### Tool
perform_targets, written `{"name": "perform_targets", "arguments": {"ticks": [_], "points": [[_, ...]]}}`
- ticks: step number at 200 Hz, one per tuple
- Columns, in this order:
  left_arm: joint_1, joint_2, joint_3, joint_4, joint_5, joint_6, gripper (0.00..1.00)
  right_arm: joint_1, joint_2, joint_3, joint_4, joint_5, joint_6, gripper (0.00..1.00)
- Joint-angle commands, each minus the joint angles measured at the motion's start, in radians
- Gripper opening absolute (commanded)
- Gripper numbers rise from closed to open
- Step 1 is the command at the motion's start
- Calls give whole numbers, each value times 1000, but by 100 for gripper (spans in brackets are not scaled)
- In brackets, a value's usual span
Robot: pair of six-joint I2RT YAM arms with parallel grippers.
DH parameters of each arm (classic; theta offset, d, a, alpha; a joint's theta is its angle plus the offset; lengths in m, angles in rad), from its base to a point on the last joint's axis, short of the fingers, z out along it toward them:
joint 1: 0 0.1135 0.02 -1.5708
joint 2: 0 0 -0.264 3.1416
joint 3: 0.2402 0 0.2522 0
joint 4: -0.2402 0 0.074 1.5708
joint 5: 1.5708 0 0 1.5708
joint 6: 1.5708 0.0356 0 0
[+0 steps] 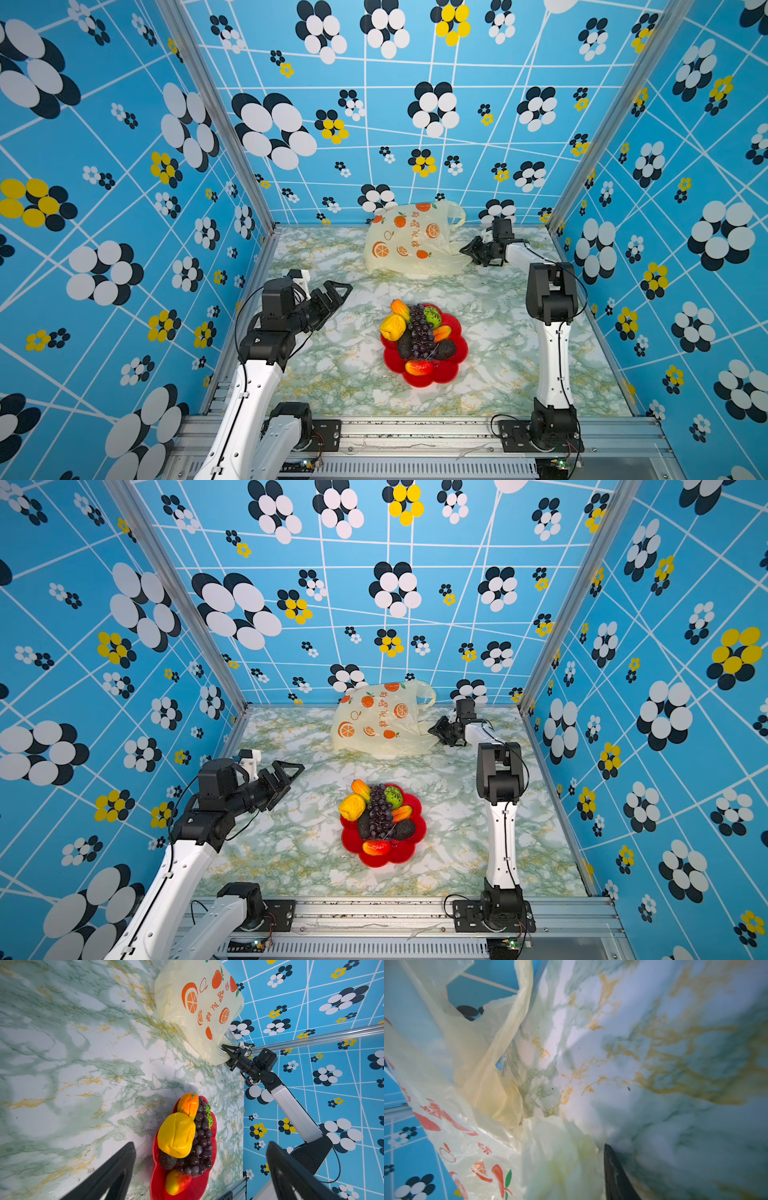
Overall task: Place the fruits into the plastic bag
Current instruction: 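Grasp the plastic bag's handle with the right gripper, then lift the bag with the right gripper and carry it toward the left gripper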
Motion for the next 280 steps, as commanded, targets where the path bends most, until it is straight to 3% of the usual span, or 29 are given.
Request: {"name": "perform_targets", "arguments": {"ticks": [1, 26, 77, 154, 175, 218, 247, 280], "points": [[11, -10, -12, 20, 24, 10, 99, 2, -77, -21, -22, 25, -26, 17], [11, -15, -17, 26, 26, 18, 99, 10, -130, -25, -29, 50, -57, 0], [11, -13, 11, 27, 42, 54, 99, 42, -295, -39, -71, 163, -154, 0], [12, -49, 52, 62, 72, 92, 99, 166, -571, 20, -189, 497, -439, 0], [11, -27, 74, 100, 92, 89, 99, 213, -647, 49, -181, 577, -548, 0], [1, 16, 79, 247, 141, 23, 99, 360, -730, 134, -144, 711, -890, 0], [-40, 39, 95, 286, 124, 15, 99, 435, -769, 146, -112, 697, -997, 0], [-80, 61, 136, 264, 96, 39, 99, 528, -806, 26, -48, 600, -1165, 0]]}}
